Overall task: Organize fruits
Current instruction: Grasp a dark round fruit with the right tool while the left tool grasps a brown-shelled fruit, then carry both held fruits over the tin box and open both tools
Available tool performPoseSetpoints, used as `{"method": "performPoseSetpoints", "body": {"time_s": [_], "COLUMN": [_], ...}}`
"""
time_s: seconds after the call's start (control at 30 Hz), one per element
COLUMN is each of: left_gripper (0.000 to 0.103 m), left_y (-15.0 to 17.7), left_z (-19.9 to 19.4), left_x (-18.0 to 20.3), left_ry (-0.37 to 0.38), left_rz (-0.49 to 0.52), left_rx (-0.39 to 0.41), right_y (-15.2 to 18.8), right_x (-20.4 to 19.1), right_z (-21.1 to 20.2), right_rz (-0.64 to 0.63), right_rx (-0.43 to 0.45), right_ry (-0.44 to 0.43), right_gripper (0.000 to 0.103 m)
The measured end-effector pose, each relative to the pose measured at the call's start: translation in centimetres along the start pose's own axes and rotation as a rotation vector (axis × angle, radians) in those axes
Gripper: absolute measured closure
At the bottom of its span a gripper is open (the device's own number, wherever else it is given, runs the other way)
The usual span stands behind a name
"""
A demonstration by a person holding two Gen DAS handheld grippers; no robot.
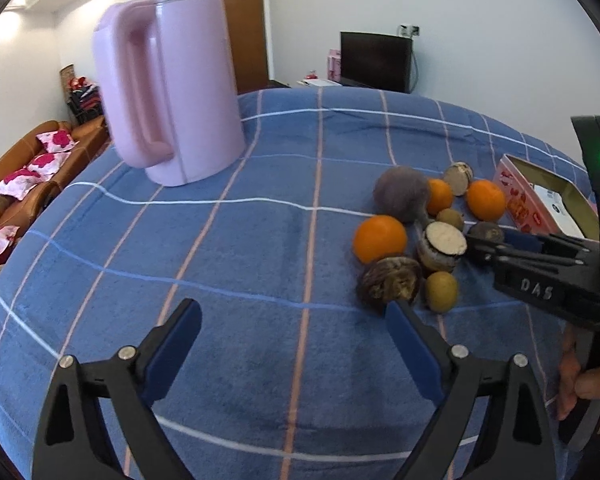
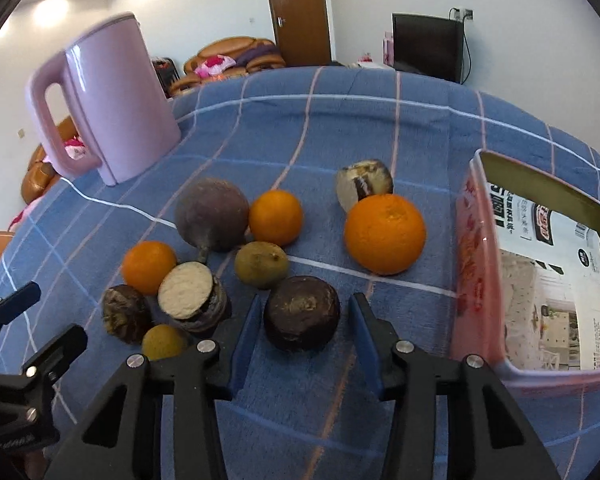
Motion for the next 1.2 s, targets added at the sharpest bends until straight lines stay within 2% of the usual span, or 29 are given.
{"method": "performPoseSetpoints", "body": {"time_s": [0.07,0.13,0.23,0.37,0.47,0.53,0.6,0.7,0.77,0.8,0.87,0.93,1.0,1.1,1.2], "left_gripper": [0.009,0.013,0.014,0.018,0.021,0.041,0.042,0.043,0.048,0.056,0.059,0.059,0.059,0.059,0.059], "left_y": [-0.2,-0.5,-0.9,-1.5,-1.9,-1.8,-1.2,-0.8,-0.7,-0.7,-0.8,-0.9,-1.4,-2.5,-4.0], "left_z": [0.5,0.8,0.9,1.8,2.4,3.1,3.8,3.5,3.4,3.3,3.2,2.6,1.1,-1.0,-2.8], "left_x": [0.6,1.3,2.1,3.2,3.6,3.6,3.4,3.2,3.1,2.8,2.3,1.8,1.5,2.0,3.2], "left_ry": [0.011,0.037,0.061,0.07,0.079,0.081,0.114,0.103,0.097,0.089,0.087,0.09,0.091,0.088,0.106], "left_rz": [0.012,0.017,0.019,0.041,0.028,0.015,-0.017,-0.014,-0.022,-0.032,-0.062,-0.095,-0.115,-0.113,-0.104], "left_rx": [-0.011,-0.019,-0.019,-0.033,-0.034,-0.065,-0.102,-0.086,-0.083,-0.079,-0.071,-0.043,0.03,0.118,0.186], "right_y": [0.2,0.4,0.5,0.3,0.2,0.3,0.4,0.4,0.4,0.4,0.3,0.1,-0.4,-1.1,-1.7], "right_x": [-0.1,0.0,0.5,1.7,2.5,2.9,3.5,3.5,3.3,3.1,2.8,2.6,2.2,2.5,3.3], "right_z": [-0.1,-0.3,-1.4,-3.5,-3.7,-3.5,-3.3,-3.1,-3.1,-3.1,-3.3,-3.9,-4.7,-6.3,-7.9], "right_rz": [-0.013,-0.02,0.018,0.056,0.096,0.118,0.145,0.155,0.147,0.141,0.129,0.117,0.108,0.115,0.118], "right_rx": [-0.001,0.002,0.044,0.136,0.143,0.125,0.112,0.104,0.105,0.108,0.125,0.158,0.205,0.274,0.34], "right_ry": [0.003,0.004,-0.048,-0.061,-0.076,-0.092,-0.105,-0.114,-0.116,-0.115,-0.11,-0.108,-0.113,-0.111,-0.069], "right_gripper": [0.056,0.065,0.065,0.065,0.065,0.065,0.065,0.065,0.065,0.065,0.065,0.065,0.065,0.065,0.065]}}
Point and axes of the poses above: each gripper's, at about its wrist camera, not at the fingertips, and z roughly the way its jaws point, x to its right, y to its underside, the point moved 7 cm from there along z, roughly the way its jaws point, and after that the axes turned 2 degrees about y, right-handed, at the moved point
